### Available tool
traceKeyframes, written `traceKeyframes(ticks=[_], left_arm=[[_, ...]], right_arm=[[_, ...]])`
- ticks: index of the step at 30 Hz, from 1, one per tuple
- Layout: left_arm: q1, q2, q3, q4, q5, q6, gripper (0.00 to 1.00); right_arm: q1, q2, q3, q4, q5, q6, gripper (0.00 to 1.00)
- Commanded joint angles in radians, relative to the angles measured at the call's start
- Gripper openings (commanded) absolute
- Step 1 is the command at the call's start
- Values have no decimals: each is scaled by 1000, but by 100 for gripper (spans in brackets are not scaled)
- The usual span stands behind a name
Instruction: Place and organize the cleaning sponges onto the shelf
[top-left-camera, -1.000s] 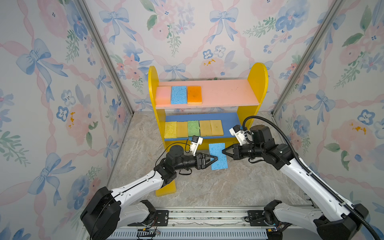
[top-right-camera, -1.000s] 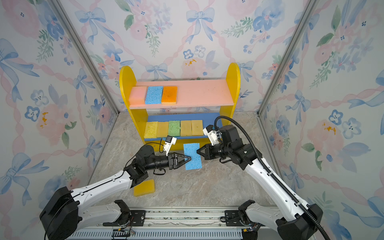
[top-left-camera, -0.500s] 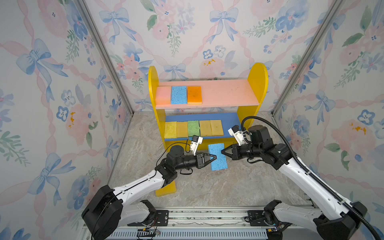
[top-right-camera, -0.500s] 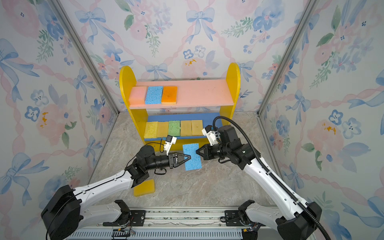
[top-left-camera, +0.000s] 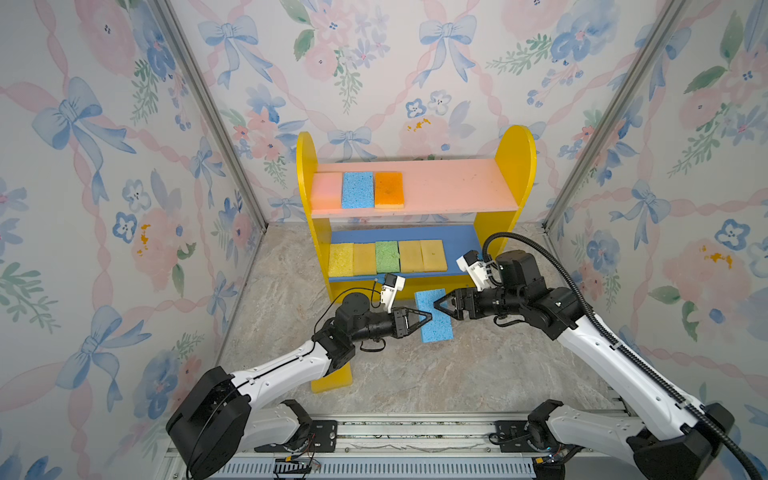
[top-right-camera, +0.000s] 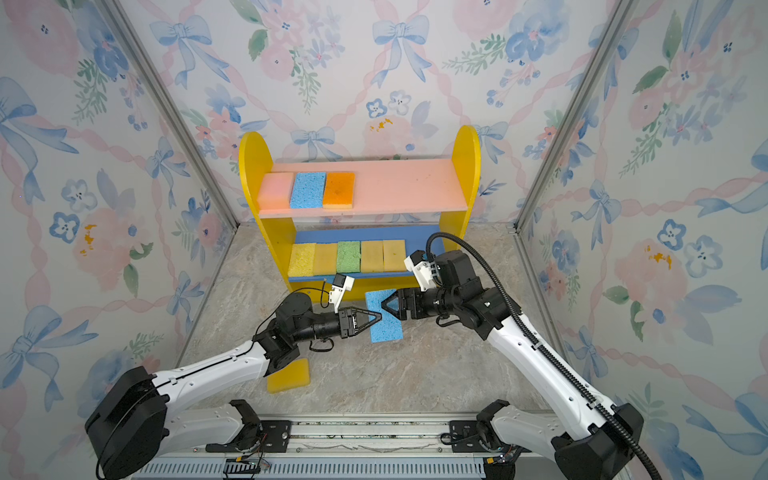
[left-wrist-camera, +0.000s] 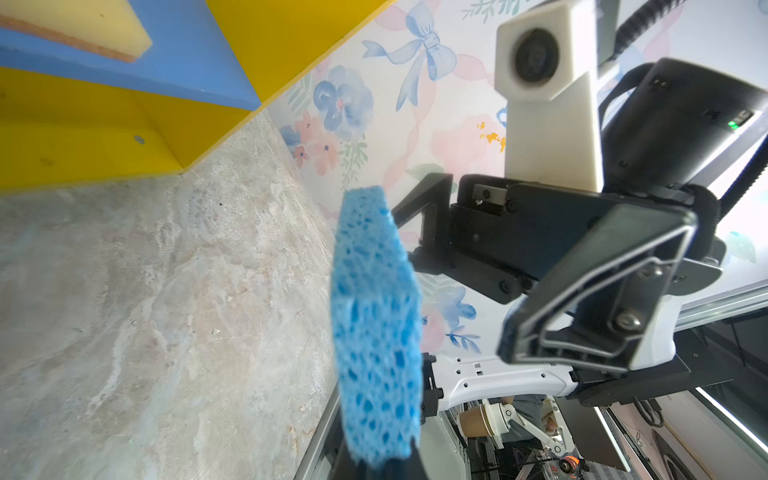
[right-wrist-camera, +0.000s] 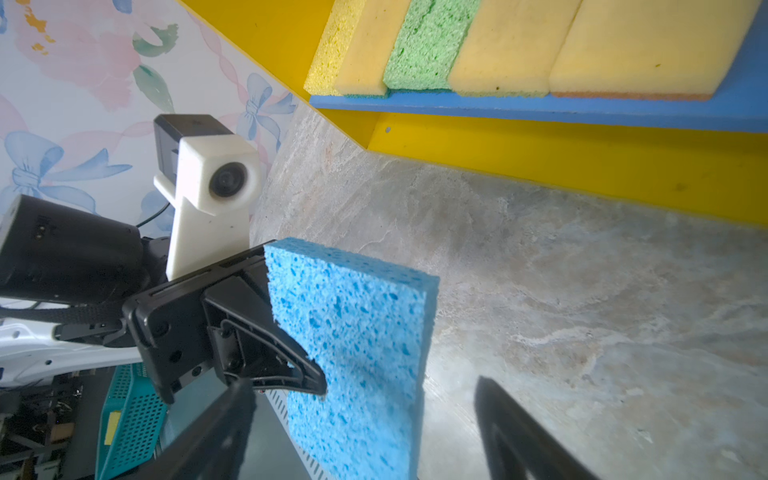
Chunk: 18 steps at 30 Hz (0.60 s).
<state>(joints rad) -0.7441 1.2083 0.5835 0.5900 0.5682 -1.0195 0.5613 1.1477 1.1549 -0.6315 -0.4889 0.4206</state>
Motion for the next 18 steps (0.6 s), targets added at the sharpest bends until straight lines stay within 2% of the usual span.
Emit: traceKeyframes(ticks=[1,8,18], left_arm=[[0,10,-20,30,-26,-14,4],[26,-16,-49,36,-69,-48,3],[133,-101,-115,49,-101,-125,3]], right_arm=[[11,-5,-11,-1,19,-5,97],[4,-3,3,-5,103,11,97],[-41,-73,-59,77,194,123,97]])
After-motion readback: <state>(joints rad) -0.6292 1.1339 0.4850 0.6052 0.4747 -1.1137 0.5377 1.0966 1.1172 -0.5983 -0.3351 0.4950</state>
